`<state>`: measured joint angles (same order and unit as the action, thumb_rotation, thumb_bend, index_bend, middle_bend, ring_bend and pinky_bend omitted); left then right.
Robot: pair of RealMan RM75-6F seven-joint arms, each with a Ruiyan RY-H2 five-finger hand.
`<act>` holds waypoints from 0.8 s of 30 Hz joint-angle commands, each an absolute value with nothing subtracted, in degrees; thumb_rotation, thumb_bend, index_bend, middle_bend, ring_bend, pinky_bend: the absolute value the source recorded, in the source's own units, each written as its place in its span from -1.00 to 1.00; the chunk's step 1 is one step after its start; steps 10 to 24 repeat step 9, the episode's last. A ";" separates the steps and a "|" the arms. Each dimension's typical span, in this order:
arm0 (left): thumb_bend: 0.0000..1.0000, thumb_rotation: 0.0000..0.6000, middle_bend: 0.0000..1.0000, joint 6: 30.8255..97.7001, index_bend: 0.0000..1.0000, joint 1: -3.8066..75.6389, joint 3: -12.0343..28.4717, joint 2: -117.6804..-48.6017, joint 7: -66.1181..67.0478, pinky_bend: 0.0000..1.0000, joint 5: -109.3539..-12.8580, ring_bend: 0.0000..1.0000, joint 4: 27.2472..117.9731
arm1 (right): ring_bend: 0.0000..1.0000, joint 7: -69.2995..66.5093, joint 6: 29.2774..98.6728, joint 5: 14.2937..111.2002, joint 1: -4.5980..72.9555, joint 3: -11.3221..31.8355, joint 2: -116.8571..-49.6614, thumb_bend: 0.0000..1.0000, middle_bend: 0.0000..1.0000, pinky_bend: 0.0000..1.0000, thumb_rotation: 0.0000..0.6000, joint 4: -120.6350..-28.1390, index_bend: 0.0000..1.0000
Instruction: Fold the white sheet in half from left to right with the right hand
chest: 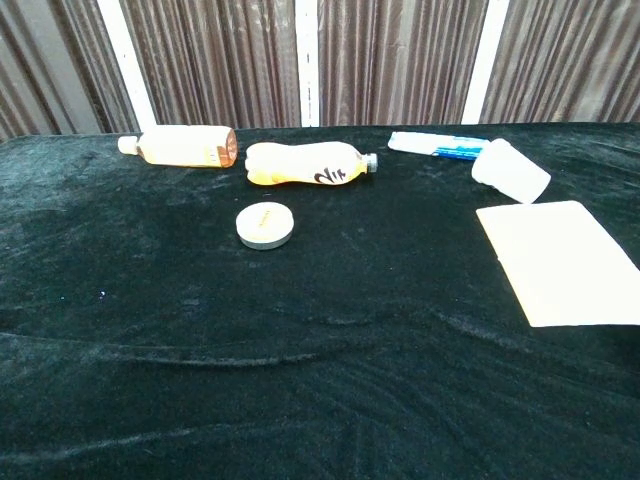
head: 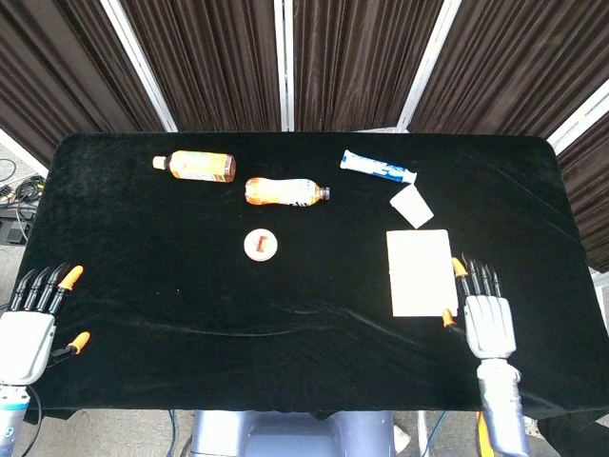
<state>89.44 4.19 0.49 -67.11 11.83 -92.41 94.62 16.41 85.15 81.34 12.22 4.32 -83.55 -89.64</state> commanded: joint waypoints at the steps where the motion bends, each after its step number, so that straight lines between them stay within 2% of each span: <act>1: -0.64 1.00 -1.00 89.58 -1.00 4.17 0.49 -67.03 11.63 -1.00 -92.63 -1.00 94.20 | -1.00 14.15 83.89 87.32 11.34 -0.43 -76.76 -0.58 -1.00 -1.00 1.00 -90.62 -1.00; 9: -0.66 1.00 -1.00 89.22 -1.00 4.21 0.07 -66.99 11.82 -1.00 -93.15 -1.00 94.26 | -1.00 12.10 88.80 93.96 9.07 -2.42 -73.92 -0.61 -1.00 -1.00 1.00 -89.17 -1.00; 24: -0.66 1.00 -1.00 89.22 -1.00 4.21 0.07 -66.99 11.82 -1.00 -93.15 -1.00 94.26 | -1.00 12.10 88.80 93.96 9.07 -2.42 -73.92 -0.61 -1.00 -1.00 1.00 -89.17 -1.00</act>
